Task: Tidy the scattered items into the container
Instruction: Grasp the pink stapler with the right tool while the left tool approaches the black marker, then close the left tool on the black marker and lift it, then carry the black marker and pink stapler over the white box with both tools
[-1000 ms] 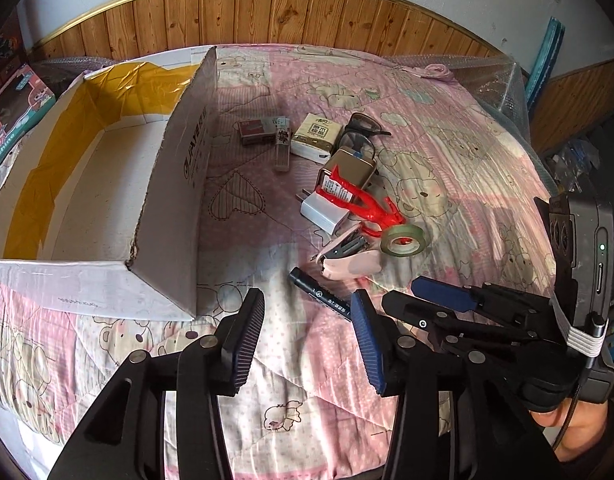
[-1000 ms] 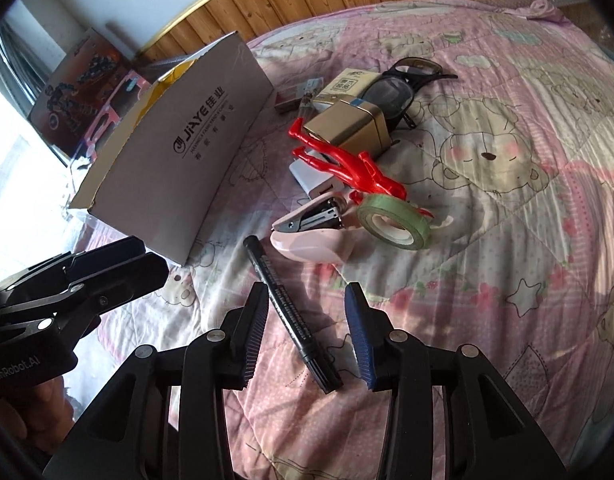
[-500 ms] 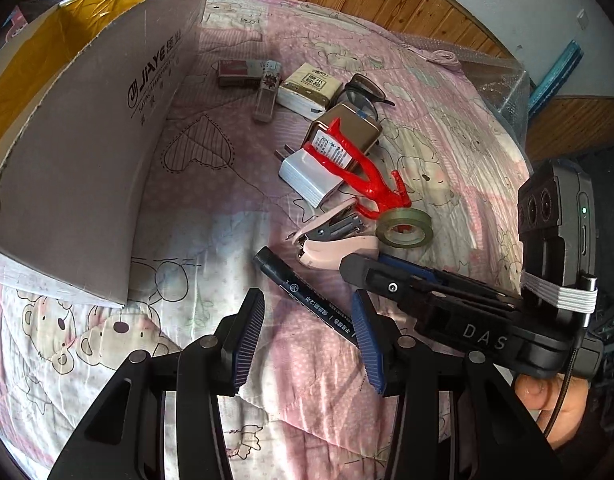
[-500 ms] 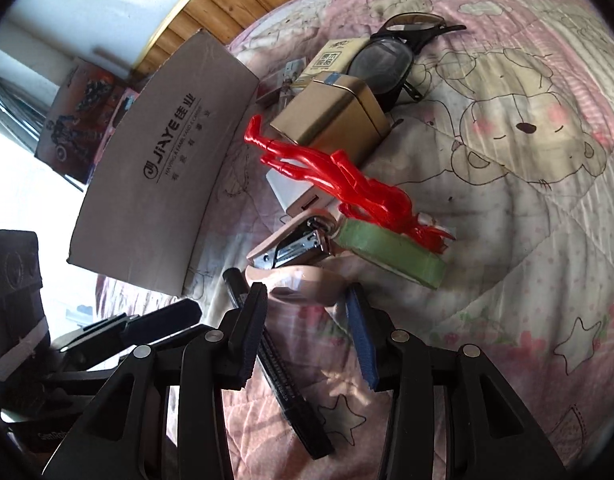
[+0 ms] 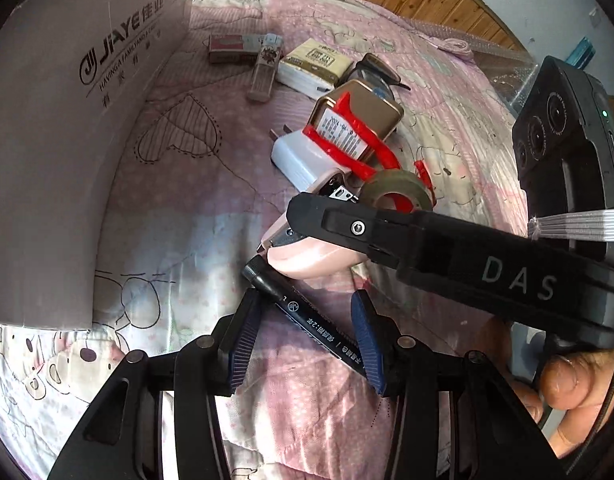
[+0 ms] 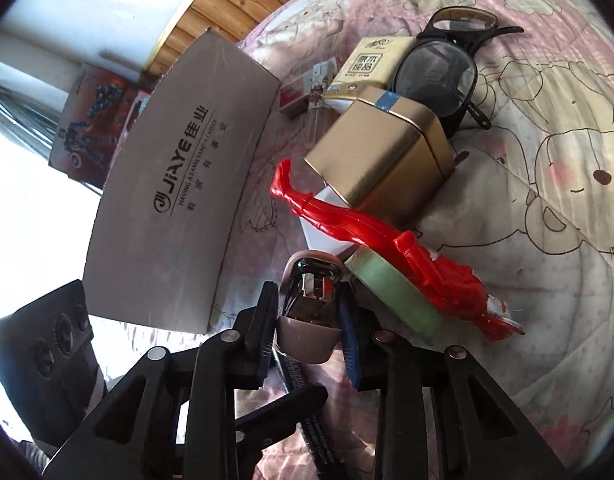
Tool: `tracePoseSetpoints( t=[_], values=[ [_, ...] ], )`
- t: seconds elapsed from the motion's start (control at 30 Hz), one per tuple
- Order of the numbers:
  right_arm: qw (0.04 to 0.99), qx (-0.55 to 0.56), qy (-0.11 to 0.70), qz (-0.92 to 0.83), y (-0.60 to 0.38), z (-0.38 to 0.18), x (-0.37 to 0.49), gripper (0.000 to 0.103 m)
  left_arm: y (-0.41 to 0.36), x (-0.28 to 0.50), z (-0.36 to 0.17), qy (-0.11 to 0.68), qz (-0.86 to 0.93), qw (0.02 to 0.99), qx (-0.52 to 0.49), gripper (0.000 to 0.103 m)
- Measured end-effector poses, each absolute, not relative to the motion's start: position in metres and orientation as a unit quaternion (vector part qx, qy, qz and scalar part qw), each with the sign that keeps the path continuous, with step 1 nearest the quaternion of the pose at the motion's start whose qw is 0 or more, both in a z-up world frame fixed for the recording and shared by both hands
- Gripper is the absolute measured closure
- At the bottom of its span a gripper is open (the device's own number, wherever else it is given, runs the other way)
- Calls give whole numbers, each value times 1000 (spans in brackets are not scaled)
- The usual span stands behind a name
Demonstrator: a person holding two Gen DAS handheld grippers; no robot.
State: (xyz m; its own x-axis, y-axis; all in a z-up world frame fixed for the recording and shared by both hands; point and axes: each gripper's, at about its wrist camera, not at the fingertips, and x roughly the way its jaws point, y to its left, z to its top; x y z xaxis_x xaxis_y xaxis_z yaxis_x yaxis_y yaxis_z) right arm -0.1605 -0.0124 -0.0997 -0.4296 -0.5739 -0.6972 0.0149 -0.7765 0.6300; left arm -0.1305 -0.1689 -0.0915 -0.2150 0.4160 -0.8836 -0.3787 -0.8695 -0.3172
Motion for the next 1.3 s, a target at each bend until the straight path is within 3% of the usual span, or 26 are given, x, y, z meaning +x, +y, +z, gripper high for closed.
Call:
tracePoseSetpoints(
  t=[0.07, 0.17, 0.33, 0.43, 0.5, 0.53, 0.57, 0.63, 1.3],
  values=[
    [181, 492, -271, -807, -8, -92, -156, 75, -166, -128, -90, 5, 785, 254, -564, 71],
    [173, 485, -284, -809, 6, -88, -148, 75, -167, -129, -90, -6, 784, 264, -562, 79],
    [158, 469, -307, -813, 26, -82, -128, 75, -162, -130, -94, -20, 772, 277, -572, 80],
    [145, 459, -311, -820, 34, -80, -115, 75, -151, -125, -92, -15, 775, 278, -567, 65],
    [141, 454, -315, -822, 39, -78, -108, 75, -141, -118, -91, 17, 784, 284, -552, 65],
    [139, 451, -313, -824, 40, -77, -105, 75, -135, -116, -91, 36, 788, 285, -545, 68],
    [135, 449, -307, -828, 41, -75, -101, 75, -132, -114, -91, 50, 791, 283, -540, 82],
    [131, 444, -308, -831, 45, -72, -95, 75, -134, -113, -91, 44, 784, 293, -545, 89],
    [112, 396, -292, -863, 59, -27, -47, 75, -134, -81, -25, 67, 826, 309, -467, 89]
  ],
)
